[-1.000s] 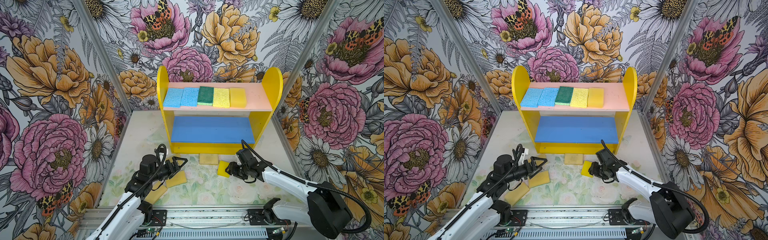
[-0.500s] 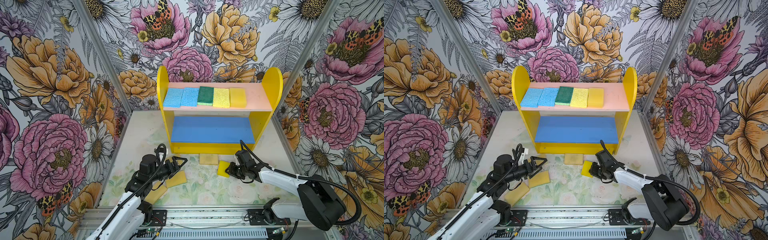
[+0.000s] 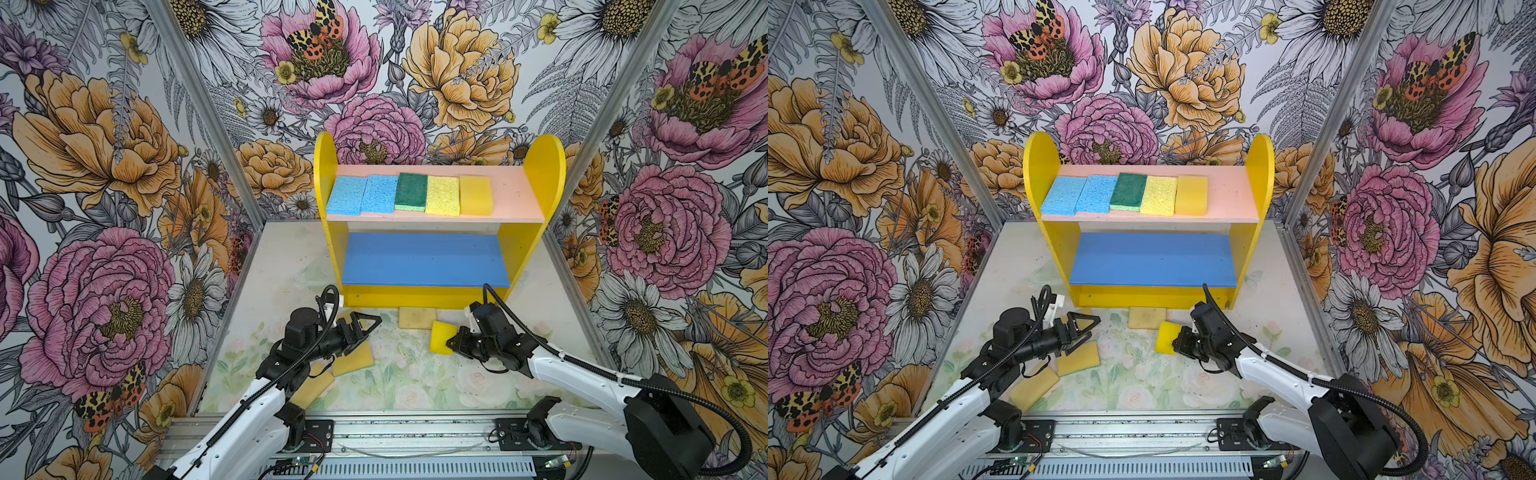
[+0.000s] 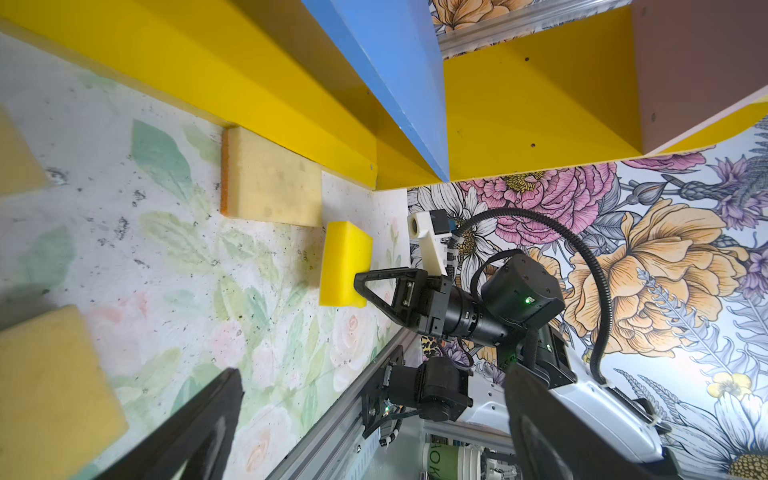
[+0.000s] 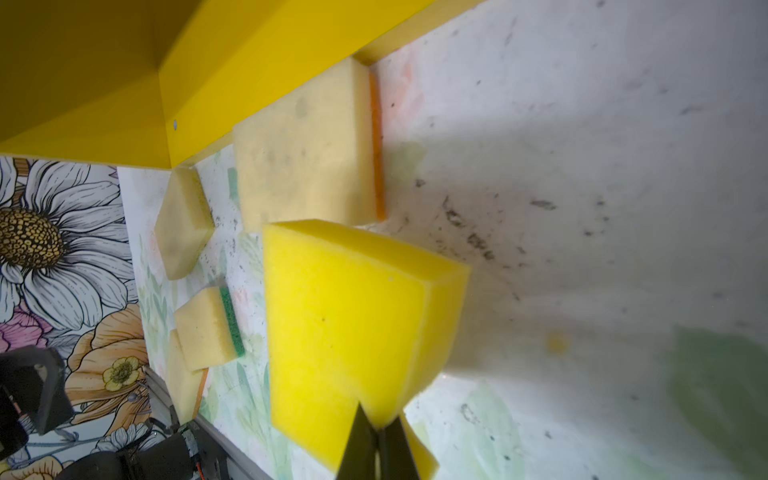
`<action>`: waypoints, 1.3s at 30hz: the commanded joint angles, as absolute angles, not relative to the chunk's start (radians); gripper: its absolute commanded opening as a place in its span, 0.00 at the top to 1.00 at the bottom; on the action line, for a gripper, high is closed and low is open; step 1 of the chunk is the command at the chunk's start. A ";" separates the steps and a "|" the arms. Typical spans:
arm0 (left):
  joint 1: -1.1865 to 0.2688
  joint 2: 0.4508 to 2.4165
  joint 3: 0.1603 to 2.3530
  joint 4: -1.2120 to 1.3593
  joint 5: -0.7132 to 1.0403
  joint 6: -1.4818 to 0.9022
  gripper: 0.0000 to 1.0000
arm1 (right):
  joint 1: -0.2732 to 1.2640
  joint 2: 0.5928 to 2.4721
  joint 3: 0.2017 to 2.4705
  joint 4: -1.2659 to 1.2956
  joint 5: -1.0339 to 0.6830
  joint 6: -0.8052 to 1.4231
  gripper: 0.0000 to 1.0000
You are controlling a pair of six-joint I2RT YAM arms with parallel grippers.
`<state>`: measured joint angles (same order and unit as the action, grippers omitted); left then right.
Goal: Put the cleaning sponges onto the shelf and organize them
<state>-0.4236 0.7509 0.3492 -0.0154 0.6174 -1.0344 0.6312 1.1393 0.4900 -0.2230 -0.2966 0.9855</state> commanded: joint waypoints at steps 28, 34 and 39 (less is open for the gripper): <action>-0.398 0.715 0.312 0.143 0.636 -1.078 0.84 | 0.936 1.366 0.983 -0.200 -0.385 0.963 0.69; -0.360 0.701 0.305 0.156 0.651 -1.090 0.84 | 0.935 1.346 0.969 -0.199 -0.391 0.982 0.60; -0.356 0.695 0.301 0.172 0.662 -1.102 0.84 | 0.948 1.358 0.985 -0.197 -0.391 0.983 0.59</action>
